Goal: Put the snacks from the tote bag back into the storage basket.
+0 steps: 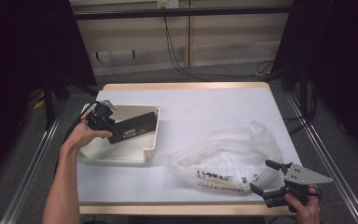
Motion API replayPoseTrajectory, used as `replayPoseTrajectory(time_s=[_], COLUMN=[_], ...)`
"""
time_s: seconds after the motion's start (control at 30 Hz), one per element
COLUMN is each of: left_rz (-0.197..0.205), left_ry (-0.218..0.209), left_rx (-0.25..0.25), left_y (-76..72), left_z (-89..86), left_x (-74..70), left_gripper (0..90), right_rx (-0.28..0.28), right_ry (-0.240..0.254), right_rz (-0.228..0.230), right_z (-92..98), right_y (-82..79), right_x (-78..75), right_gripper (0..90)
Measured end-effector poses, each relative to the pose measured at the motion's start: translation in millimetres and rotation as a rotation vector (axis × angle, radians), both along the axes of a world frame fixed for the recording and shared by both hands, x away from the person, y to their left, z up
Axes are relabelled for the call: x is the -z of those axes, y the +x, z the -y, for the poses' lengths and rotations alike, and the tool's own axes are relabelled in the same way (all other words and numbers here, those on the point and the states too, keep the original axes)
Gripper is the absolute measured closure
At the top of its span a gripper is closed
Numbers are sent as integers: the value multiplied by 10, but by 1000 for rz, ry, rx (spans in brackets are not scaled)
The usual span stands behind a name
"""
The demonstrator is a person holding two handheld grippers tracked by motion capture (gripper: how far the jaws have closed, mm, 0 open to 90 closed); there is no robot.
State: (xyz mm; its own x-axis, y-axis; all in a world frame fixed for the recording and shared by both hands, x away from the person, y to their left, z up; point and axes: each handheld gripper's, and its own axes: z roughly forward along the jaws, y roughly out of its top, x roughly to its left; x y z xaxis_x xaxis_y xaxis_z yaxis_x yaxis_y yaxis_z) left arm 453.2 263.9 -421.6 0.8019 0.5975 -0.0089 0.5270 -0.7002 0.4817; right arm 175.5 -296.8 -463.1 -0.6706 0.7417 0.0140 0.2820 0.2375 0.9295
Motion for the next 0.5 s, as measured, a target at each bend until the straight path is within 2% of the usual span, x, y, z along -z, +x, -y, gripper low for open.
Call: replayPoseTrajectory(time_s=[0.1, 0.13, 0.2, 0.27, 0.3, 0.4, 0.43, 0.5], left_rz=[3, 7, 7, 8, 20, 19, 20, 19], left_ry=[-14, 4, -17, -6, -8, -12, -13, -21], left_rx=[-10, 1, -31, -24, -41, -37, -22, -36], left_y=[9, 25, 24, 38, 32, 34, 37, 23], left_z=[4, -9, 7, 14, 29, 47, 47, 50], left_x=[13, 1, 28, 40, 52, 83, 95, 106], left_gripper=[295, 293, 281, 264, 260, 247, 247, 244], right_rx=[2, -1, -7, -4, 0, 0, -3, -2], right_ry=[-9, -9, -6, -11, -11, -5, -5, -4], right_rz=[2, 3, 2, 4, 5, 2, 7, 7], right_z=[-7, -9, -11, -9, -9, -5, -3, -1], right_y=[-6, -3, 0, 2, 2, -3, 0, -3], right_x=[-1, 1, 1, 1, 3, -2, -1, -2], right_gripper=[16, 16, 16, 16, 16, 16, 16, 16])
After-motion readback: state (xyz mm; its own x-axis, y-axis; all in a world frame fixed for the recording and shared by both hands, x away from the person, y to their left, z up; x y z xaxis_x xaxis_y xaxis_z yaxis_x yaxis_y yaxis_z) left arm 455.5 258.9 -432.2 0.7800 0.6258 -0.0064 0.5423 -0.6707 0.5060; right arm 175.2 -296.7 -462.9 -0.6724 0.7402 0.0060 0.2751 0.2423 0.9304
